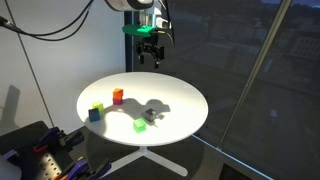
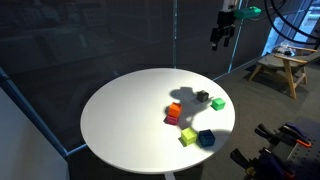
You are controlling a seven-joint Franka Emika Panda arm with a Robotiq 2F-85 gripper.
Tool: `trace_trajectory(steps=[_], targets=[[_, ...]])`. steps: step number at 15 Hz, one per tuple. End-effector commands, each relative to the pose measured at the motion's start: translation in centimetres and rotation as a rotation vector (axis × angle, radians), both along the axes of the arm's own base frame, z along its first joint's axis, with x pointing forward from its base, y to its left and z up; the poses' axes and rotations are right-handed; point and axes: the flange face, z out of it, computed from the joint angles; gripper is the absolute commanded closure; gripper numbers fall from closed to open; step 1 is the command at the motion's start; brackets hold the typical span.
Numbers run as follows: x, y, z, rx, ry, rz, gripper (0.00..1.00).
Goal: Put the grey block on the stack of blocks
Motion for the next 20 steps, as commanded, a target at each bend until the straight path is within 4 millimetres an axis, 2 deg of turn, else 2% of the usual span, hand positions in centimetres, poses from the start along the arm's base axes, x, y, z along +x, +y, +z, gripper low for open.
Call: trace_trajectory(steps=[1,20], targets=[[0.7,0.0,-1.2,0.004,-0.027,-0.016,0.00],[3.8,0.0,-11.4,0.012,-0.022,-0.171,0.00]])
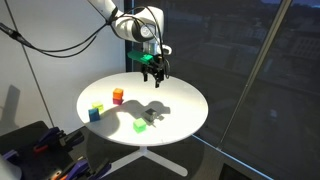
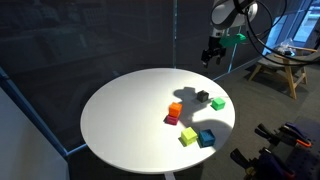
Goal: Put the grey block on the stack of blocks
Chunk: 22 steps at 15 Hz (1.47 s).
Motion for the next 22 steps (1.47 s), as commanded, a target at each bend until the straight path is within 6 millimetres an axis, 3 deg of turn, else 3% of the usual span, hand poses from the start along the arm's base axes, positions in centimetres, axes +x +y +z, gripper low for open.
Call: trace_trajectory(steps=[1,11,21,22], targets=[[1.2,-0.1,-1.4,0.009,-0.012,-0.045,0.00],[3.0,0.6,-7.0,-0.003,0.042,0.017,0.00],[4.0,0.9,-10.3,-0.021,0.065,0.073,0.00],[3.2,1.1,-10.5,-0.006,0.079,0.046,0.00]])
